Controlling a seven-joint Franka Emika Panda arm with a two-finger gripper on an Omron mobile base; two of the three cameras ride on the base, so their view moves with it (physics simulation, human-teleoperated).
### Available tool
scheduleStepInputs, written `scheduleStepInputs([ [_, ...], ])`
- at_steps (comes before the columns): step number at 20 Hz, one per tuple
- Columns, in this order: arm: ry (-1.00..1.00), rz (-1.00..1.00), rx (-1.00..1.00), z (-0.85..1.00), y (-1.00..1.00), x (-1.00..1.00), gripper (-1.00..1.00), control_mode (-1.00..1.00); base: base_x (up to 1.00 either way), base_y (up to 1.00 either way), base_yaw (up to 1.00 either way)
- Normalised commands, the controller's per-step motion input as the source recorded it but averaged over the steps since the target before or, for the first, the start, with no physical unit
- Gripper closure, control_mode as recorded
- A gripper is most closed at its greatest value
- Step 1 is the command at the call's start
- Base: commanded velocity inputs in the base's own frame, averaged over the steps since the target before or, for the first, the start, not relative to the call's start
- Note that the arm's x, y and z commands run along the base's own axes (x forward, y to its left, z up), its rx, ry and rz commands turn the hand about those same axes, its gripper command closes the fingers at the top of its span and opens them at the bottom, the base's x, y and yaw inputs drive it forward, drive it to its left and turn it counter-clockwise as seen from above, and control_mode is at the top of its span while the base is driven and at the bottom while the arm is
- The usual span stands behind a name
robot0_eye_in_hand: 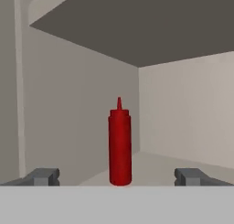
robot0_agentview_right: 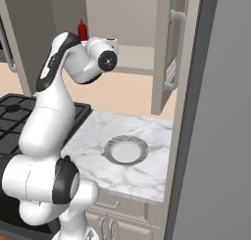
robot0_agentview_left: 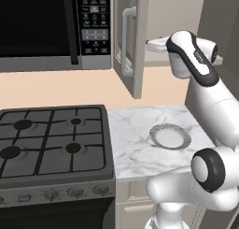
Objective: Move the hot dog bun to the plate on the dining table and place the condiment next to that plate. Then navigate to the fridge and take the sausage and place it on the plate as well.
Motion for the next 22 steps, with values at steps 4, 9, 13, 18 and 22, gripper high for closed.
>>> scheduleStepInputs([
  [4,0.01,0.00,0.00,0.00,0.28,0.31,-1.00,-1.00,0.00,0.00,0.00],
  [9,0.01,0.00,0.00,0.00,0.28,0.25,-1.00,-1.00,0.00,0.00,0.00],
  [13,0.00,0.00,0.00,-0.05,0.06,0.05,-1.00,-1.00,0.00,0.00,0.00],
  [18,0.05,0.00,0.00,-0.01,0.10,0.27,-1.00,-1.00,0.00,0.00,0.00],
  [22,0.04,0.00,0.00,0.00,0.03,0.33,-1.00,-1.00,0.00,0.00,0.00],
])
